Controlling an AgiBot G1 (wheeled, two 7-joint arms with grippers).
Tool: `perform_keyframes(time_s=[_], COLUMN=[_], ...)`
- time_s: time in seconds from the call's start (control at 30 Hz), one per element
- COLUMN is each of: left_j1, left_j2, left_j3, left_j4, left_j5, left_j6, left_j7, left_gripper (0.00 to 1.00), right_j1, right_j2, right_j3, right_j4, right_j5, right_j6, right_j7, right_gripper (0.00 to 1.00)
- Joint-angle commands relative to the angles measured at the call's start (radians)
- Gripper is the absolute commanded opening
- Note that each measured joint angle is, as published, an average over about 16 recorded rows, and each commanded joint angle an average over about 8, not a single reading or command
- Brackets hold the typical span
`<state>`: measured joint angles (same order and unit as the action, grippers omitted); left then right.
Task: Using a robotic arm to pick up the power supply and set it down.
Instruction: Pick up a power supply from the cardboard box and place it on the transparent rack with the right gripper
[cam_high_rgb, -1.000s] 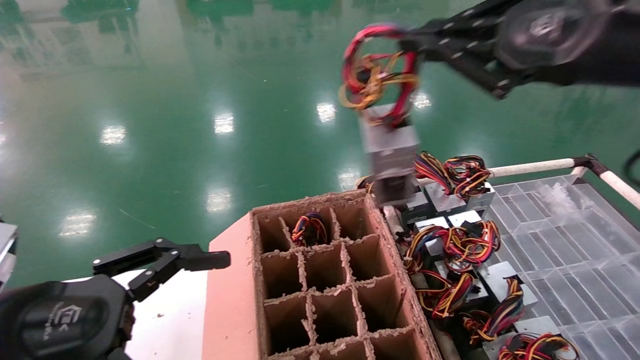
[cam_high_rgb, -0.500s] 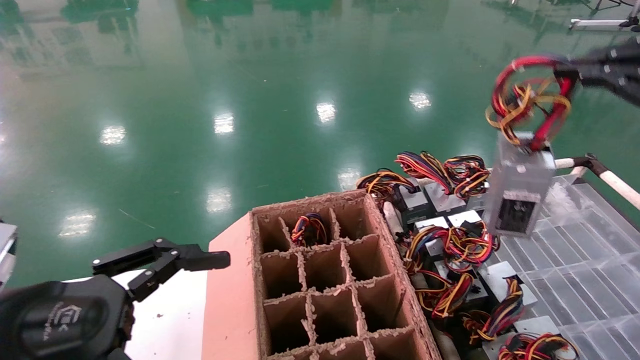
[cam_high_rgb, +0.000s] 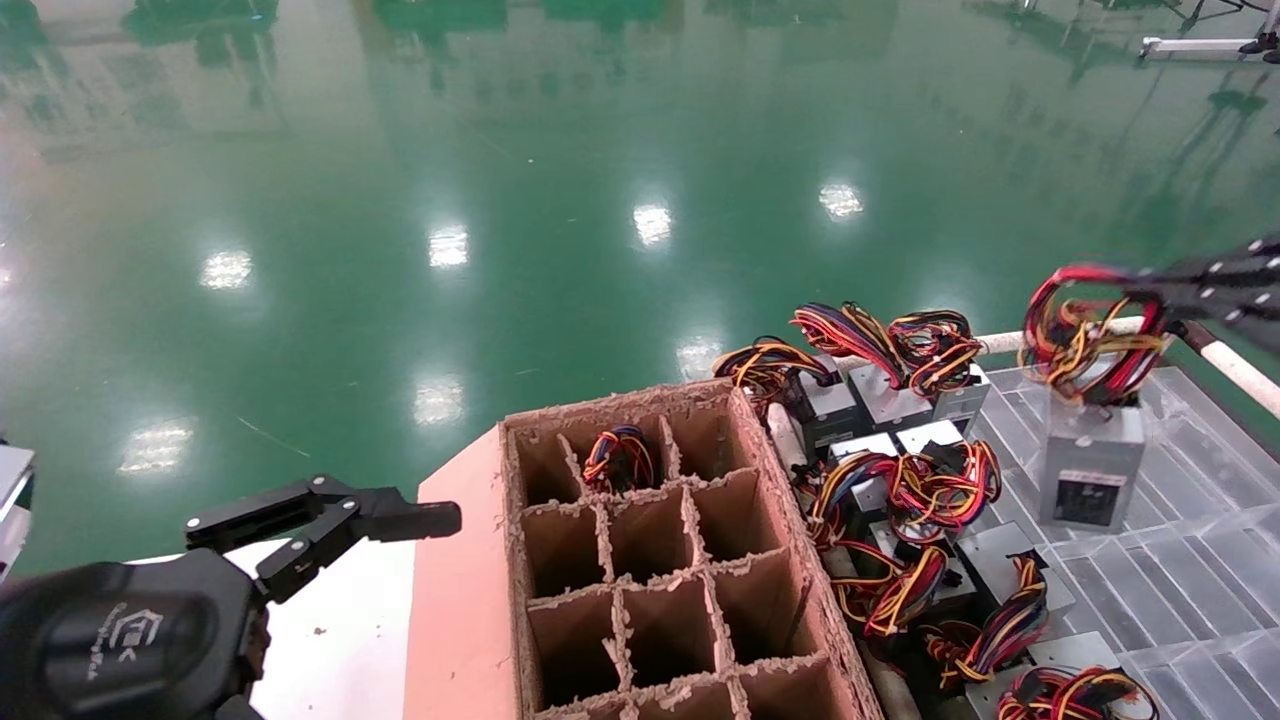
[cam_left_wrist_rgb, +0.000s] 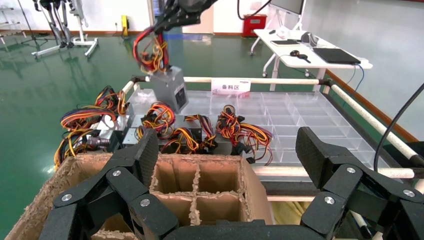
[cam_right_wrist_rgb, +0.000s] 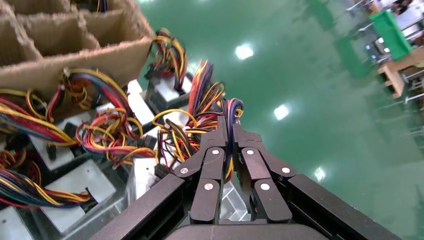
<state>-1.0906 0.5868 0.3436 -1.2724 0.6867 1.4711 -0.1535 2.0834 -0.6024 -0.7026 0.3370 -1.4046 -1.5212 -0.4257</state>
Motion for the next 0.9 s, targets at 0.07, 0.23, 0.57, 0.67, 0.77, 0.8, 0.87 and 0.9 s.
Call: perform_keyframes(time_s=[0.07, 0.23, 0.57, 0.67, 0.77, 0.8, 0.87, 0.9], left_j1=[0.000, 0.000, 0.000, 0.000, 0.000, 0.000, 0.000, 0.000], left_j2=[0.000, 0.000, 0.000, 0.000, 0.000, 0.000, 0.000, 0.000], left_j3=[0.000, 0.000, 0.000, 0.000, 0.000, 0.000, 0.000, 0.001], left_j4=[0.000, 0.000, 0.000, 0.000, 0.000, 0.000, 0.000, 0.000], left_j5=[0.000, 0.000, 0.000, 0.000, 0.000, 0.000, 0.000, 0.000], left_j6=[0.000, 0.000, 0.000, 0.000, 0.000, 0.000, 0.000, 0.000], left_j7=[0.000, 0.000, 0.000, 0.000, 0.000, 0.000, 0.000, 0.000], left_gripper=[1.00, 1.00, 1.00, 1.00, 1.00, 1.00, 1.00, 1.00], right_j1=[-0.003, -0.015, -0.046, -0.065, -0.086, -0.093, -0.108, -0.116], right_j2=[-0.027, -0.089, -0.179, -0.198, -0.216, -0.222, -0.233, -0.237], right_j3=[-0.015, -0.022, -0.001, 0.007, 0.018, 0.021, 0.028, 0.031], right_j4=[-0.038, -0.106, -0.236, -0.267, -0.297, -0.306, -0.321, -0.327], right_j5=[-0.022, -0.031, -0.004, 0.007, 0.022, 0.027, 0.037, 0.041], right_j6=[0.013, 0.049, 0.170, 0.218, 0.279, 0.300, 0.340, 0.357], right_j7=[-0.031, -0.078, -0.165, -0.184, -0.193, -0.194, -0.196, -0.196], right_gripper=[0.00, 0.00, 0.00, 0.00, 0.00, 0.00, 0.00, 0.00])
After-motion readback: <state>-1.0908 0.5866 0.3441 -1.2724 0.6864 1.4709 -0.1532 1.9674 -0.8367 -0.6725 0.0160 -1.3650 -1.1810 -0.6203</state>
